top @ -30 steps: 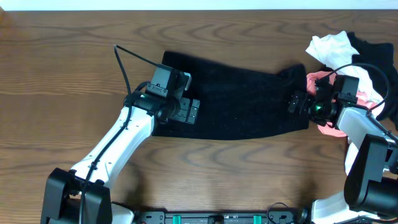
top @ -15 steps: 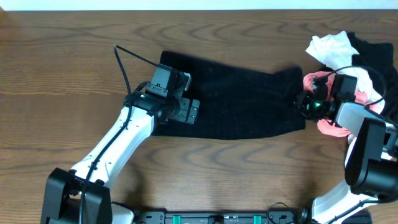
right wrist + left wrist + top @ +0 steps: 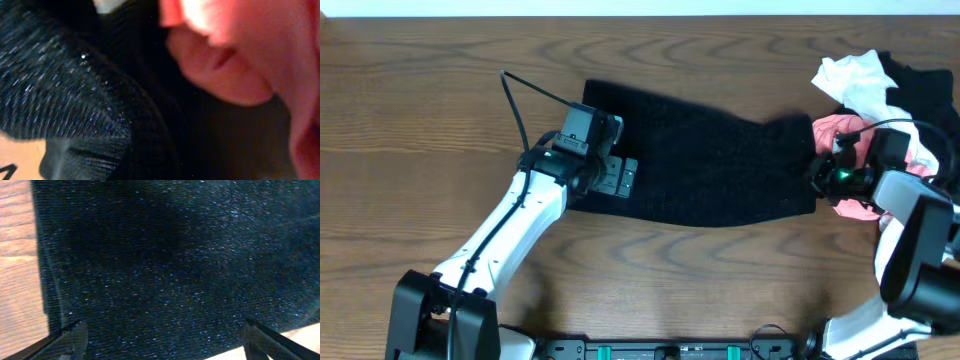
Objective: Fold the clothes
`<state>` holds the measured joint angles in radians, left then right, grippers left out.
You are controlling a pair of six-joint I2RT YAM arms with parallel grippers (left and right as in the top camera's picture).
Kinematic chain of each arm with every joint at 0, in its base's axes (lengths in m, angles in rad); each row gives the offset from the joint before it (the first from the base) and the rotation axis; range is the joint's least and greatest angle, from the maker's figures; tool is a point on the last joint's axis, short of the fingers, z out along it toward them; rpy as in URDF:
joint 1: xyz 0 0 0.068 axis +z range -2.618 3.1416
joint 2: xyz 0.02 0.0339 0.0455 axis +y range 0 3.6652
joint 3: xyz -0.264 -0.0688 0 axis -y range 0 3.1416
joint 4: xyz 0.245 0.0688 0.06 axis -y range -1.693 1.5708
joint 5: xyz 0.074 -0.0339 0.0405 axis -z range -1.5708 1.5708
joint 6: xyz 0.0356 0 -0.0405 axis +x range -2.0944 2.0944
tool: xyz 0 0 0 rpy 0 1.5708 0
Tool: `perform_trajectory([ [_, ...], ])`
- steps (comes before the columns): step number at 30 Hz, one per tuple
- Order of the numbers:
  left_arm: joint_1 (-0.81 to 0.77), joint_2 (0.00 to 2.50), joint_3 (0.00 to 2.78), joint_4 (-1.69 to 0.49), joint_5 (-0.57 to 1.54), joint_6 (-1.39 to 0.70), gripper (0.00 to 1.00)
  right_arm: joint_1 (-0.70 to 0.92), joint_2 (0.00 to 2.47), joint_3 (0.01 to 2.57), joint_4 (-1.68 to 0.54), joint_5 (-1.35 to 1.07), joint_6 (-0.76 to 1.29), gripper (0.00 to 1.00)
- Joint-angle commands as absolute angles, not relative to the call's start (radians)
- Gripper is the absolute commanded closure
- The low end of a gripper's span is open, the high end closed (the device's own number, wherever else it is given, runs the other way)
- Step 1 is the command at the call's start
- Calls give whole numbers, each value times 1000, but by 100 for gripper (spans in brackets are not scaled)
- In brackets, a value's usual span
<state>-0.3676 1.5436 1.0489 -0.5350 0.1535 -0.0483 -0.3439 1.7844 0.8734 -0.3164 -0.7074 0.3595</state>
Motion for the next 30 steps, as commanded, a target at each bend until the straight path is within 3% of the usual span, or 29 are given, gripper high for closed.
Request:
perform_trajectory([
  [1,-340,1547,1057,-533,138,-67,2,-352,1655,892,-346,-734,340,99],
  [12,-166,1481,1090,-519,138,-110,2,-196,1329,973,-462,-693,365,99],
  [30,-96,1331,1091,-553,145,-110,2,-307,1277,1181,-768,-602,159,99],
])
